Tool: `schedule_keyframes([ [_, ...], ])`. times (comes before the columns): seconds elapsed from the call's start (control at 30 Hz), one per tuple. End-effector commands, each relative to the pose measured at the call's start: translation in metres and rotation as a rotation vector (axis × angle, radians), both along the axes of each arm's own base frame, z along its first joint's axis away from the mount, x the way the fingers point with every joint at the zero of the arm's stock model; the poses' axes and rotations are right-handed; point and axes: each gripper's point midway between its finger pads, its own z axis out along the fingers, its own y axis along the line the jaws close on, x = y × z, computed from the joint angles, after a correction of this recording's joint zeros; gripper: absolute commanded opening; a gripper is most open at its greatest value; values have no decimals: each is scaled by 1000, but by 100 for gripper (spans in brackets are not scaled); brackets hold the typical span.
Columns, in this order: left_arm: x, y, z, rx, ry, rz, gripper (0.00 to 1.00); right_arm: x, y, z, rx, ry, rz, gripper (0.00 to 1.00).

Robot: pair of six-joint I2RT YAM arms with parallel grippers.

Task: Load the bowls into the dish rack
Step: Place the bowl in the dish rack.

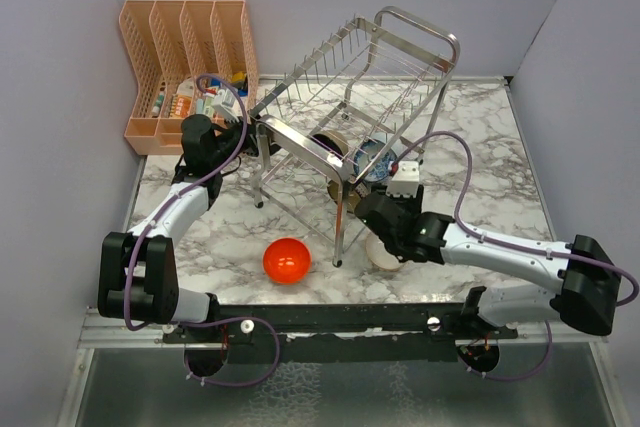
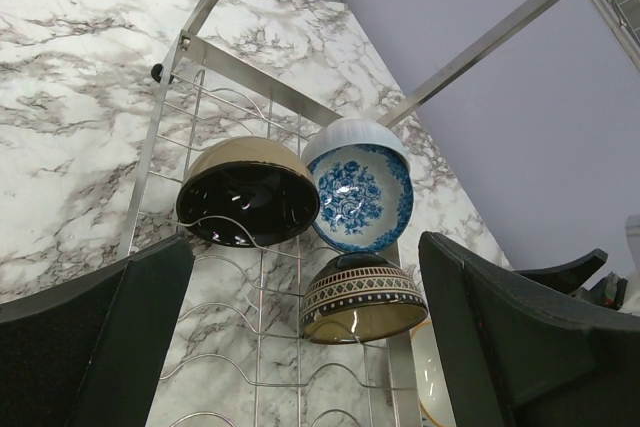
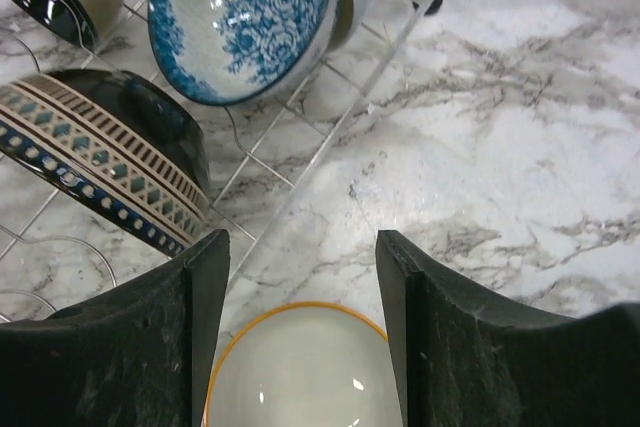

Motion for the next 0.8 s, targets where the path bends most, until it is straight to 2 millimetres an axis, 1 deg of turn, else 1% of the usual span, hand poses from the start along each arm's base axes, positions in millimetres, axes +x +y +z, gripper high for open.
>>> schedule_keyframes([
  [0.0, -2, -2, 6, -2, -35, -11, 99, -23, -15, -30, 91, 111, -43, 60],
  [0.07, -2, -2, 7, -2, -35, -10, 99, -32, -20, -41, 137, 143, -48, 60],
  [0.13, -3, -2, 8, -2, -37, -10, 99, -36, -18, -45, 198, 163, -6, 59],
  [0.23, -3, -1, 9, -1, -37, -9, 99, -36, -5, -39, 310, 175, 95, 57],
  [0.33, -4, -1, 9, 0, -35, -8, 99, -32, -1, -28, 456, 174, 139, 56],
  [0.43, -3, -2, 9, 0, -36, -9, 99, -19, 0, -15, 624, 174, 173, 54],
  [0.5, -3, -2, 9, -1, -36, -10, 99, -11, 3, -14, 699, 197, 188, 53],
  [0.63, -3, -2, 10, 0, -40, -11, 99, 15, 3, -12, 754, 169, 146, 55],
  [0.77, -3, -2, 10, 2, -40, -13, 99, 39, 4, -4, 818, 126, 108, 56],
])
